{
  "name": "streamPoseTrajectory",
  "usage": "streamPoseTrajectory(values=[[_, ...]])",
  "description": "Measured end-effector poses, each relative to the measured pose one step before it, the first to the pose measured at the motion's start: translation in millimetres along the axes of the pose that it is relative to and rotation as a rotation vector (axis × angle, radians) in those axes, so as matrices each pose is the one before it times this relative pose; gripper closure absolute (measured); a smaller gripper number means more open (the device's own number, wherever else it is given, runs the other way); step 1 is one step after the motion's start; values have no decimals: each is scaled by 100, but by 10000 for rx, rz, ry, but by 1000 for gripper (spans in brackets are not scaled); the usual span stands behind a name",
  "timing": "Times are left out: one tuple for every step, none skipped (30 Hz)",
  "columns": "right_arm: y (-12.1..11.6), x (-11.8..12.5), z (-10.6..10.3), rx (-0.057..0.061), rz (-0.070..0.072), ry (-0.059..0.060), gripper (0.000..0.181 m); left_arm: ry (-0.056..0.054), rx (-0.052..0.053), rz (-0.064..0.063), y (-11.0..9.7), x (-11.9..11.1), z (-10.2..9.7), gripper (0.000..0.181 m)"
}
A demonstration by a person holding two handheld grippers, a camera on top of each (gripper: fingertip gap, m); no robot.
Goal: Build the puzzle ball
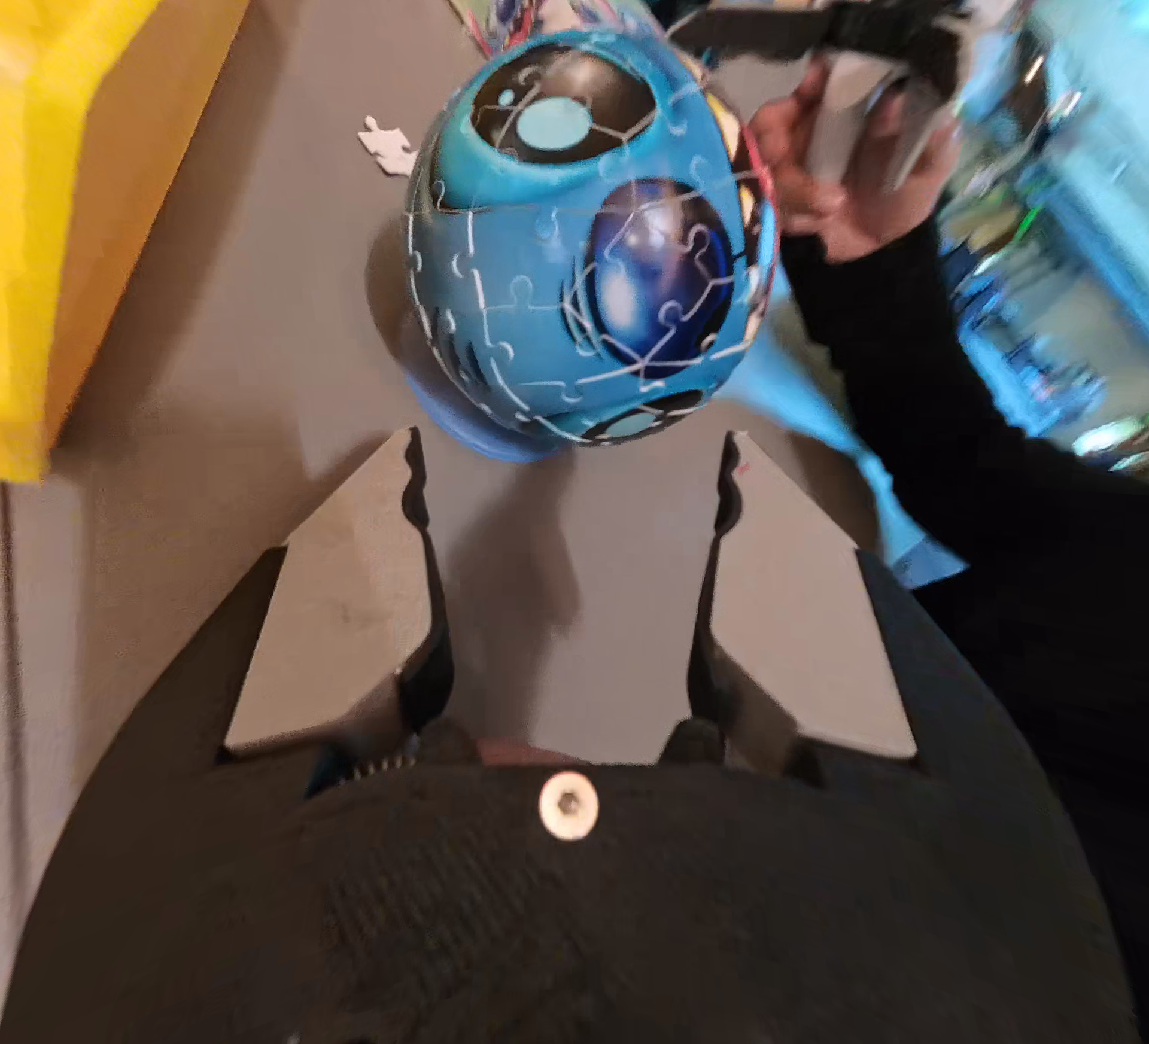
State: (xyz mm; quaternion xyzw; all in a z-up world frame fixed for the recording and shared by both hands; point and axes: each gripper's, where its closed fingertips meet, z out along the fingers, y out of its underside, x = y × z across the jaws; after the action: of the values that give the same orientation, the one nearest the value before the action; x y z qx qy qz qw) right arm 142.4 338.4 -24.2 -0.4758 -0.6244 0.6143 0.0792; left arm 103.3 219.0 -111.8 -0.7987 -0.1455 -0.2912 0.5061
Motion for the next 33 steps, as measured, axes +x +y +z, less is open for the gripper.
streamPoseTrajectory(values=[[-551,397,509,-77,963,-551,74,219,368,-590,-225,545,-162,90],[-383,587,620,-186,884,-354,79,247,170,-422,58,653,-90,89],[-146,295,737,-315,678,-420,74,127,145,-291,69,496,-45,87],[128,260,840,-431,532,-303,72,-13,230,-243,-65,239,2,84],[314,625,902,-511,482,9,73,-20,241,-215,-139,129,63,84],[269,740,893,-451,350,171,71,-5,183,-251,-136,5,133,84],[120,629,815,-328,188,183,68,15,145,-286,-151,-53,195,84],[-6,558,675,-210,99,188,67,62,140,-278,-153,-26,230,84],[-75,467,540,-123,79,152,67,60,58,-210,-48,-68,286,84],[-86,271,451,-65,80,51,68,26,20,-146,2,-151,310,85],[111,166,414,-119,128,-13,68,-29,-26,-121,45,-262,324,85],[270,53,405,-180,159,-92,67,72,-27,-126,10,-94,293,85],[357,-51,397,-182,155,-143,67,201,24,-166,-107,141,228,86],[408,-49,379,-189,140,-112,69,76,38,-181,-176,27,159,84],[395,-20,318,-158,90,-40,68,29,22,-59,-168,-6,115,83],[275,37,205,-62,-21,89,64,-23,-5,10,-143,-56,74,84],[228,13,42,10,-137,156,63,-92,14,56,-156,-138,30,84],[295,-108,-45,-2,-158,126,62,-81,3,79,-111,-111,22,84],[345,-223,-123,8,-165,67,63,-31,-31,109,-66,-62,8,83],[238,-283,-192,140,-182,61,65,7,-10,148,-102,-43,10,83],[158,-319,-257,269,-172,60,67,167,-37,187,-72,164,29,82],[243,-267,-293,256,-140,79,65,181,-82,133,-44,235,92,82],[334,-143,-326,229,-123,140,66,145,-99,132,-39,253,154,82],[365,-127,-304,264,-146,159,67,81,-84,182,-71,248,208,82],[442,-153,-299,237,-157,147,66,41,-69,243,-85,258,257,82],[475,-120,-320,218,-150,178,64,39,-88,283,-69,296,317,82],[453,-52,-360,243,-174,235,64,46,-93,274,-65,338,376,82],[450,19,-405,257,-198,270,65,47,-78,299,-60,333,438,82],[381,42,-450,297,-170,261,65,50,-96,367,12,329,524,82],[262,34,-487,364,-128,233,64,51,-144,398,132,308,586,82],[218,112,-518,358,-153,249,63,56,-198,391,208,300,624,82],[206,111,-549,301,-149,236,62,65,-189,357,202,298,630,82],[148,130,-588,275,-152,210,61,82,-119,362,122,304,610,82]])
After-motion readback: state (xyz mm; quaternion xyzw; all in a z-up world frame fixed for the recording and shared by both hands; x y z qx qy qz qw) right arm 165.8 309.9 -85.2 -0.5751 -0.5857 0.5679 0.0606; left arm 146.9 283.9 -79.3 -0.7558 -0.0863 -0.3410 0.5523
